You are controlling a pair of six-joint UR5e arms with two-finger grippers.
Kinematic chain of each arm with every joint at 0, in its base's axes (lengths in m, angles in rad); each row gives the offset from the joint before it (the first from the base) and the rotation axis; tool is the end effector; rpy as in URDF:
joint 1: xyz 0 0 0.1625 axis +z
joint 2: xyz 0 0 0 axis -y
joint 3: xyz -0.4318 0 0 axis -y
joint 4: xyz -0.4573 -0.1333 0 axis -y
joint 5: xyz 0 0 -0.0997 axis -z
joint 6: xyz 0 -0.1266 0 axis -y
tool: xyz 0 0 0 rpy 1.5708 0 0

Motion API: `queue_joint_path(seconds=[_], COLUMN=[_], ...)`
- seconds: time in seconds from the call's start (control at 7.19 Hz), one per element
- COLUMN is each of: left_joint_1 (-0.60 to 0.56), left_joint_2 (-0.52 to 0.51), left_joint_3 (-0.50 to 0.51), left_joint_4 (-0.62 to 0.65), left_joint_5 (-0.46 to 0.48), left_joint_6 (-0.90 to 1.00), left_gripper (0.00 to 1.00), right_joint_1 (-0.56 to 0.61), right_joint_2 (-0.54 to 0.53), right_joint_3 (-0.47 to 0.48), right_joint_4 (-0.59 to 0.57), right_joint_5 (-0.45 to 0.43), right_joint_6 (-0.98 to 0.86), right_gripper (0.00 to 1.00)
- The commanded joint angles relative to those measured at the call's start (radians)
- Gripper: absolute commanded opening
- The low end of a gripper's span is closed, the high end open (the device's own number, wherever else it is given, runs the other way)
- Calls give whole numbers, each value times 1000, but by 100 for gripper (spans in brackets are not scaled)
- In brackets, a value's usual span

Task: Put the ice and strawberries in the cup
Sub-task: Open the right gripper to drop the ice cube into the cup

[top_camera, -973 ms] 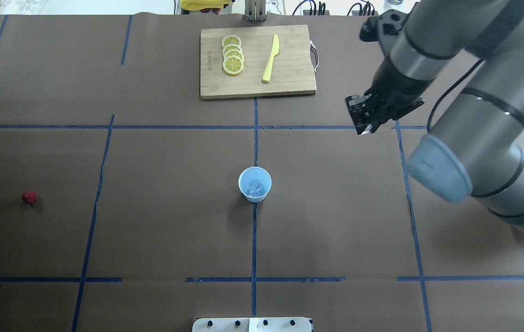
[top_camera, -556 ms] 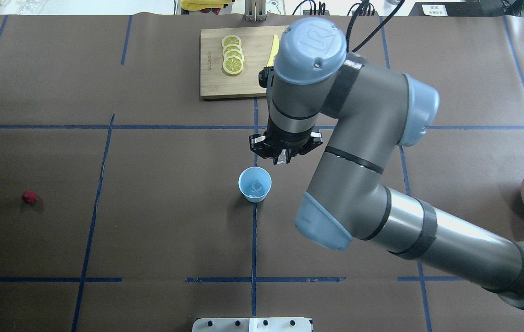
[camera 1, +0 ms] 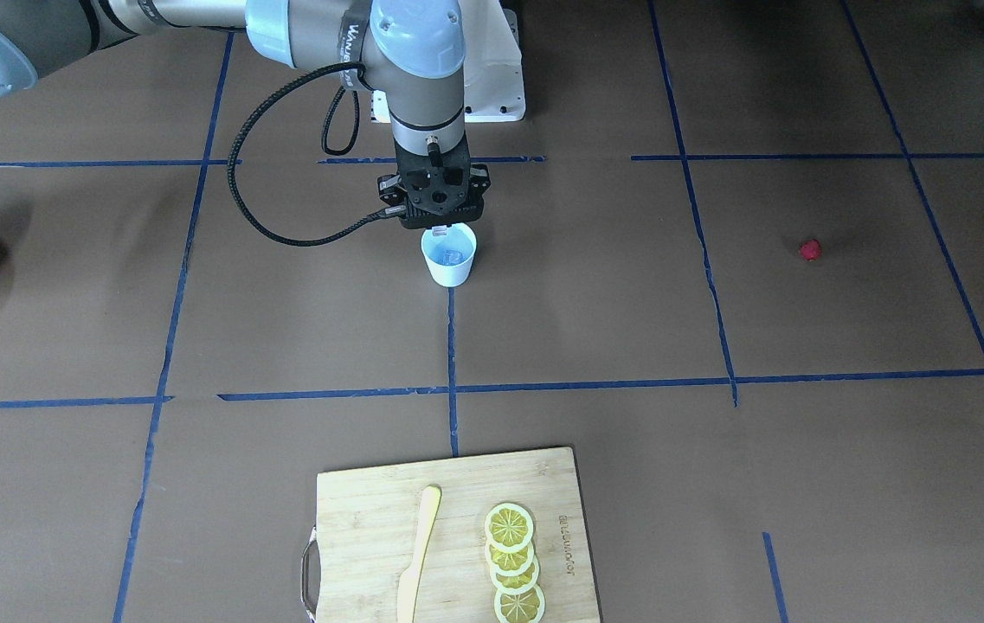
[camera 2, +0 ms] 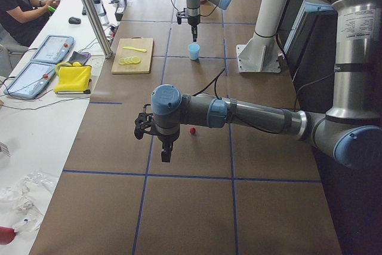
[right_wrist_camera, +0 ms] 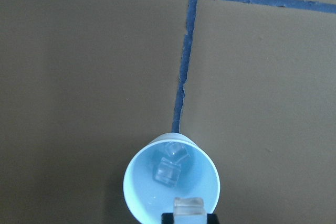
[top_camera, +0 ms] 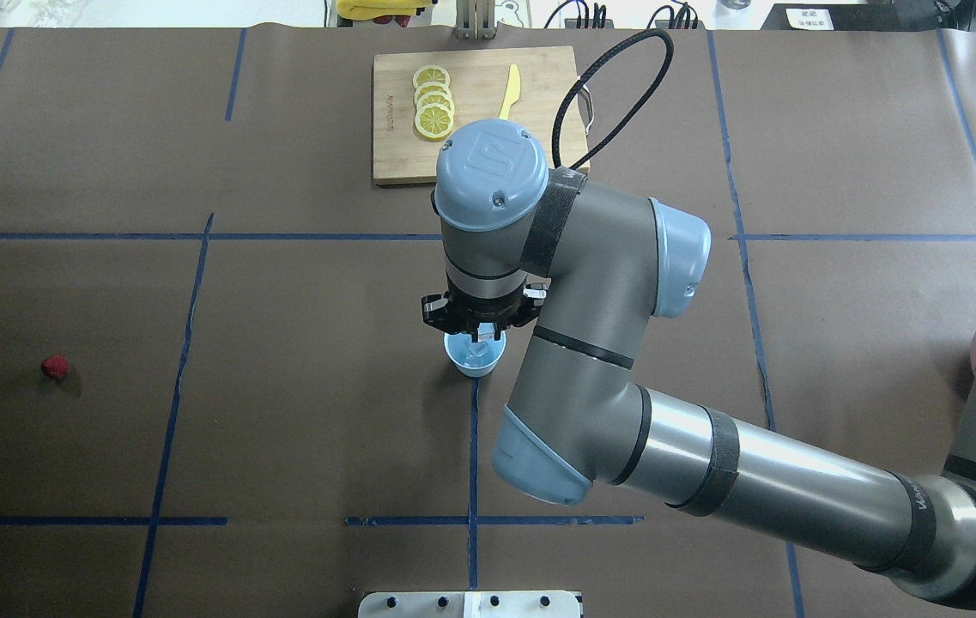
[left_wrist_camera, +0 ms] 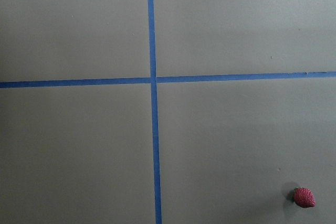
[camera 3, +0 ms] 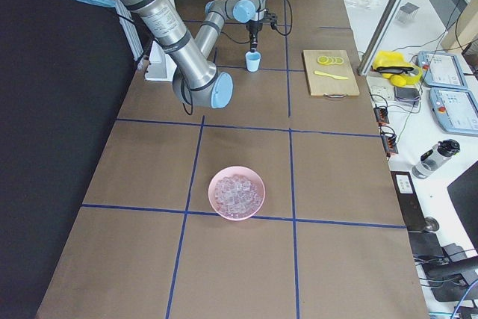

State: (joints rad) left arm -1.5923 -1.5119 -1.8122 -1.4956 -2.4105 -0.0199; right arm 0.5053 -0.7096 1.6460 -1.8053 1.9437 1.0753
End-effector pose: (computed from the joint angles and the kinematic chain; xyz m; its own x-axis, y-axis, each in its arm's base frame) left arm -0.0505 -0.5315 0.5839 0.6687 0.0456 -0.7421 0.0347 0.9951 0.0924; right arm -0.6148 -0.4398 0.1012 0.7043 -0.1164 0.7003 0.1022 0.9928 0.0623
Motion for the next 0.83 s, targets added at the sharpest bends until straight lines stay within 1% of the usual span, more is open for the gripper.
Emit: queue_joint_path(seconds=[0.0, 0.14, 0.28, 0.42, 0.56, 0.7], left_joint_1=[0, 0, 0, 0, 0, 0], left_joint_2=[-2, -2, -4, -4, -5, -5], left_joint_3=[1, 1, 2, 4, 7, 5], left_joint_4=[0, 0, 0, 0, 0, -2], left_joint_5=[1, 1, 1, 1, 1, 1], left_joint_6=[0, 0, 0, 0, 0, 0], left_gripper=[100, 100, 100, 100, 100, 100], right_joint_1=[-7, -7, -5, -7, -7, -5], right_joint_2=[13, 19, 18, 16, 18, 18], right_joint_3=[-26, -28, -26, -23, -22, -22], right_joint_4=[6, 6, 6, 6, 6, 6], right_joint_5=[-5, -5, -5, -5, -5, -5], right_joint_6=[2, 2, 0, 0, 0, 0], right_gripper=[8, 30, 69, 94, 98, 99])
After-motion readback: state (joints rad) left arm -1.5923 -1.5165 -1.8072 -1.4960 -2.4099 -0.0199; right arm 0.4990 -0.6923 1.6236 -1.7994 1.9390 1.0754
